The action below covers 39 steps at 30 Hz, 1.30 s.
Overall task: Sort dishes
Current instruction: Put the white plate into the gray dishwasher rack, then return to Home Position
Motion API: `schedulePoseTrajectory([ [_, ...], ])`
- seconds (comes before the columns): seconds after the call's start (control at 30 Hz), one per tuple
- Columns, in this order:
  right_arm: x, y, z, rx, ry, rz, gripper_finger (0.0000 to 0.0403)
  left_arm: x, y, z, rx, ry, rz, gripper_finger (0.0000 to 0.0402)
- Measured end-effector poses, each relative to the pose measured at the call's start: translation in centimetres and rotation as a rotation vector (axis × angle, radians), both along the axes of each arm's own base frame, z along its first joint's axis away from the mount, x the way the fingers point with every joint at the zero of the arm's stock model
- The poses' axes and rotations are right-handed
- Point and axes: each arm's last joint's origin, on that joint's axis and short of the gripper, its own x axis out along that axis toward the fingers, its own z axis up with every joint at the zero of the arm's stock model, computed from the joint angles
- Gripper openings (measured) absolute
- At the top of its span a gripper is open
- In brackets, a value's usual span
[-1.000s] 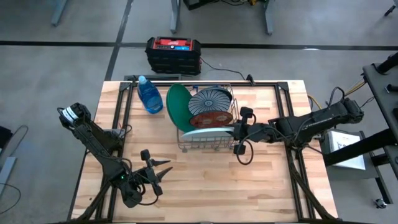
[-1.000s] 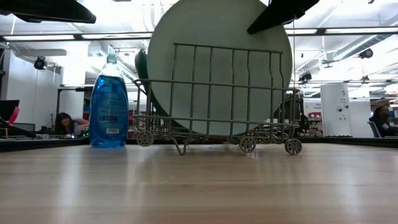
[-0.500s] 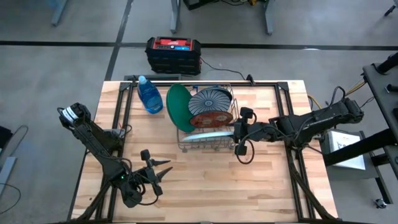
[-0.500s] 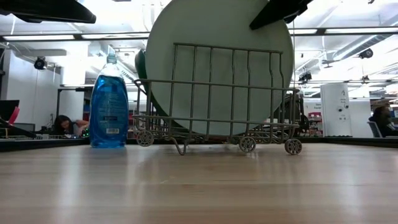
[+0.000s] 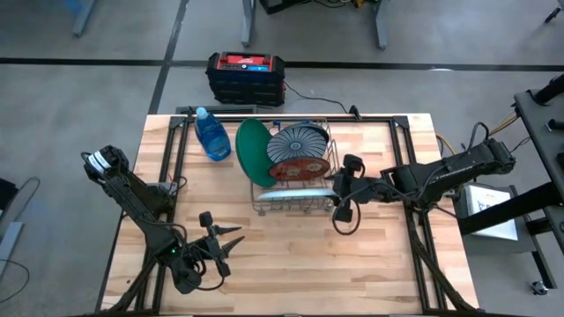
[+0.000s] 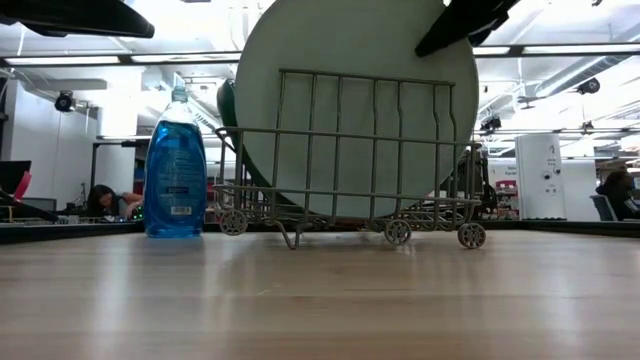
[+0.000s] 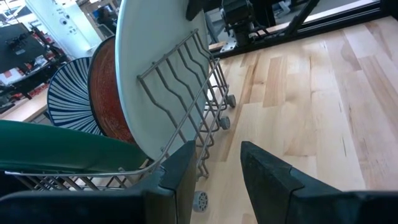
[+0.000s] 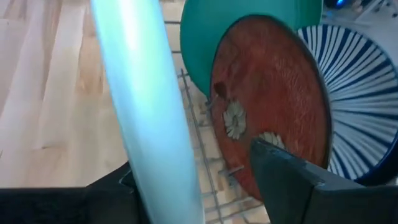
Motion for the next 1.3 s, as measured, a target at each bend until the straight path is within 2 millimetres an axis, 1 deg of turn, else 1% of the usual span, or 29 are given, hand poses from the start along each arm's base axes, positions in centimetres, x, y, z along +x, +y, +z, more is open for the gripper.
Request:
schedulePoseTrajectory([
  [0.23, -0.3, 0.0, -0.3, 0.028, 0.033, -0.030, 0.0251, 0.0, 0.0, 0.0, 0.002, 0.006, -0.003, 0.0116],
  [0.4, -0.6, 0.3, -0.1, 0.038, 0.023, -0.018, 0.0281, 0.0, 0.0, 0.0, 0.002, 0.006, -0.003, 0.0116],
  [0.67, -1.5, 0.3, 0.3, 0.188, 0.037, 0.008, 0.0322, 0.0, 0.0, 0.0, 0.003, 0.007, -0.004, 0.0116],
  [0.83, -2.7, 0.1, 0.3, 0.259, 0.074, -0.055, 0.0330, 0.0, 0.0, 0.0, 0.003, 0.007, -0.004, 0.0116],
  [1.0, -3.9, -0.1, 0.8, 0.340, 0.092, -0.061, 0.0328, 0.0, 0.0, 0.0, 0.005, 0.009, -0.005, 0.0116],
  [1.1, -4.6, -0.3, 1.1, 0.354, 0.095, -0.069, 0.0330, 0.0, 0.0, 0.0, 0.010, 0.011, -0.005, 0.0116],
  [1.3, -6.2, -0.6, 2.2, 0.367, 0.058, -0.056, 0.0325, 0.6, -0.5, 1.3, 0.011, 0.007, -0.018, 0.0116],
])
